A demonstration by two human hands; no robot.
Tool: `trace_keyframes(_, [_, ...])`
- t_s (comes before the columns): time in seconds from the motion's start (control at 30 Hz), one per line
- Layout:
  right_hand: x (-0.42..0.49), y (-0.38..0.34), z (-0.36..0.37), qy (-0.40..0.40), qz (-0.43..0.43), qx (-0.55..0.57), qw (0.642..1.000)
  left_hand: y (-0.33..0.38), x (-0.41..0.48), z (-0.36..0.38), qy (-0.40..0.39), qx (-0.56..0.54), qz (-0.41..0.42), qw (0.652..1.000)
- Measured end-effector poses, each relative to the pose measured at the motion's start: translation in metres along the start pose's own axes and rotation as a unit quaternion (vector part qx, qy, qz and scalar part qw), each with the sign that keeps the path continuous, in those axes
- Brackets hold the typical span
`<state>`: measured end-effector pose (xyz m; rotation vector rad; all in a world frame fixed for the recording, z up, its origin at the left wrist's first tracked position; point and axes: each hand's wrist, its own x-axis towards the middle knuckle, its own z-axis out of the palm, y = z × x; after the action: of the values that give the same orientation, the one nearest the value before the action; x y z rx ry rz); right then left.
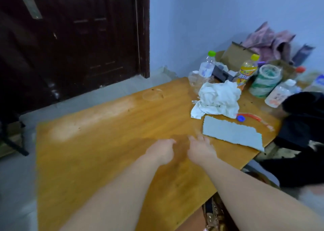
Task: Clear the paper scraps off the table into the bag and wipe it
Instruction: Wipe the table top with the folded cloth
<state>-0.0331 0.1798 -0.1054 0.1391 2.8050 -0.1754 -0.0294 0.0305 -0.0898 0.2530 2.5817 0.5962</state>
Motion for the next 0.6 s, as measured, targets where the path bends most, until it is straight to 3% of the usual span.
trace_keyframes(0.17, [0.022, 0.047, -0.003, 0.042, 0.03, -0.003, 0.999, 0.024, 0.025, 0.011, -0.007, 0.015, 0.026, 1.0])
trace_keyframes(0.37, [0.036, 0.103, 0.002, 0.066, 0.054, 0.012, 0.996, 0.059, 0.061, 0.024, 0.016, -0.004, -0.013, 1.0])
trace_keyframes(0.6, [0.076, 0.159, -0.007, 0.033, 0.099, 0.068, 0.992, 0.109, 0.092, 0.046, 0.075, 0.023, 0.004, 0.997])
